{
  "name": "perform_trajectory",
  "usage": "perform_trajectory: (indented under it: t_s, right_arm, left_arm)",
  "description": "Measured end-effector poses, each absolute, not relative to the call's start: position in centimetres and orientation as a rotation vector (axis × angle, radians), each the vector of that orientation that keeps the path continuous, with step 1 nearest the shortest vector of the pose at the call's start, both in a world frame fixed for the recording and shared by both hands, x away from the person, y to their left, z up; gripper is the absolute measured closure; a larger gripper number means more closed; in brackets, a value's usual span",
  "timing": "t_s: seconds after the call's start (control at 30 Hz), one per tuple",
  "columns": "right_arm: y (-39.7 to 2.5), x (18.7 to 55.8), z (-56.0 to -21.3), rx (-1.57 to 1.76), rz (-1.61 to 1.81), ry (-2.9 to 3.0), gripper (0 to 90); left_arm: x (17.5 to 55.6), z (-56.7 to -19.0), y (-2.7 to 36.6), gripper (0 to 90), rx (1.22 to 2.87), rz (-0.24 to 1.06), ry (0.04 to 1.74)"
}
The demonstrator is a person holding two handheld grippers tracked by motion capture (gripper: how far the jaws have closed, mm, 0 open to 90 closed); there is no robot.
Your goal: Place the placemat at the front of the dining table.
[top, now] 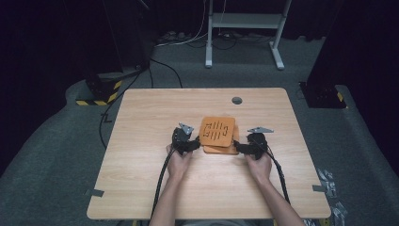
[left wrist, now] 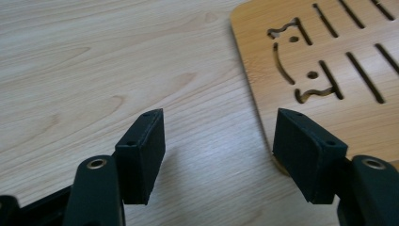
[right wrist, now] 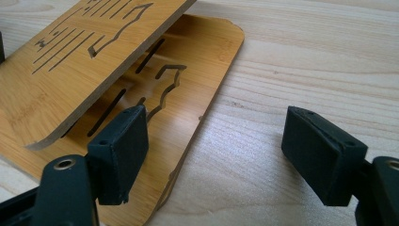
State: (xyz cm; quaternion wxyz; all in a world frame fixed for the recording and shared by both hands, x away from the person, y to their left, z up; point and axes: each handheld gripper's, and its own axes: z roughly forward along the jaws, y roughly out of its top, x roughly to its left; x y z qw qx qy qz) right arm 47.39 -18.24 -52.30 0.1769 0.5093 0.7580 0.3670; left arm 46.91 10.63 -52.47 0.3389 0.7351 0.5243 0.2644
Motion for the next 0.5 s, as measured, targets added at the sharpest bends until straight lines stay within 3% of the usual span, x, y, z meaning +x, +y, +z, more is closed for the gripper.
perform_trajectory:
  t_s: [0.5]
  right_arm:
    - [-19.6,46.8,-50.4,1.324,1.089,2.241,28.3]
  left_arm:
    - [46.9,-52.5,10.6,33.9,1.901,0.664,1.376]
